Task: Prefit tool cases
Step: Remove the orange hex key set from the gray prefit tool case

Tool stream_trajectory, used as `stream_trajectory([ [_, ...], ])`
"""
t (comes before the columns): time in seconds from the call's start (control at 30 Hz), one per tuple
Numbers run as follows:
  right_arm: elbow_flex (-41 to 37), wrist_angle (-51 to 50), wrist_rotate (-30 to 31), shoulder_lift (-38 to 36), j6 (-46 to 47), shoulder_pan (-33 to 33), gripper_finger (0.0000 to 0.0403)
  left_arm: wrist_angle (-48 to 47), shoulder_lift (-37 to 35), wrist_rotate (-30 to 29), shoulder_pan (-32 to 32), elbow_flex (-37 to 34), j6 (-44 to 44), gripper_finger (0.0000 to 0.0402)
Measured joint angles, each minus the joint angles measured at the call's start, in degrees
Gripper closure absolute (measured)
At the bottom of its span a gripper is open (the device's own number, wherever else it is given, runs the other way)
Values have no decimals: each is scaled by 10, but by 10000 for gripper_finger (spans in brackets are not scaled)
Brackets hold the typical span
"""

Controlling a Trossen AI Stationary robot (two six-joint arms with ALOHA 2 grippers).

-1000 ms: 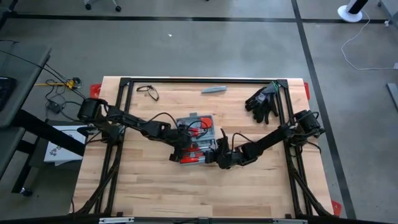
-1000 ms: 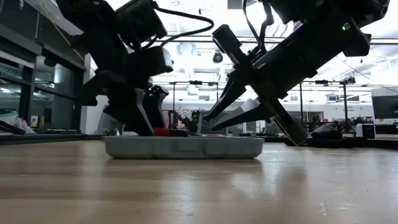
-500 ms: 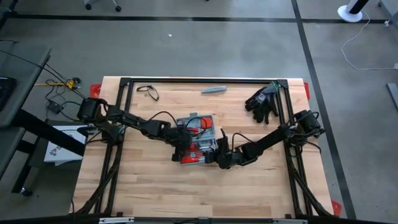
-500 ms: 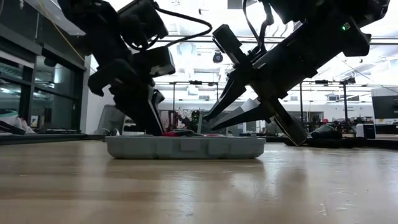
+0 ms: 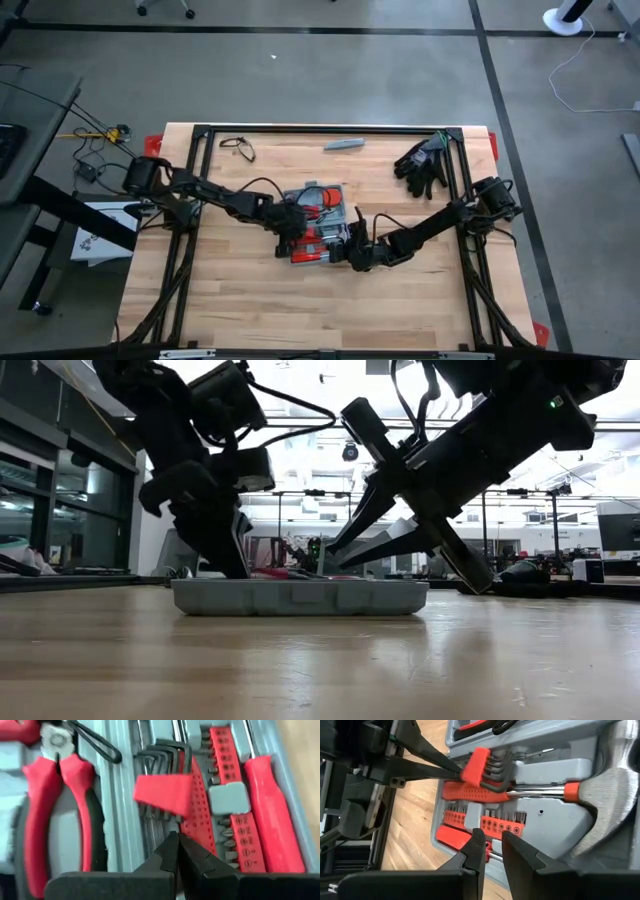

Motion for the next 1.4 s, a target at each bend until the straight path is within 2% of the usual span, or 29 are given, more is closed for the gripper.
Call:
stream_trajectory([
  [0.53,0,2,4,0,0,-17,346,8,-1,2,15,2,48,401],
  [0.67,0,2,4,0,0,-20,346,9,-3,39,15,2,61,394],
  [0.8,0,1,4,0,0,-23,346,4,-13,46,15,3,56,360],
  [1.03,0,0,4,0,0,-31,346,15,-47,23,15,3,57,275],
  [1.17,0,0,2,0,-5,-37,346,33,-48,33,9,3,75,232],
  [1.4,0,1,-4,0,-14,-45,346,66,-18,26,-13,3,103,189],
])
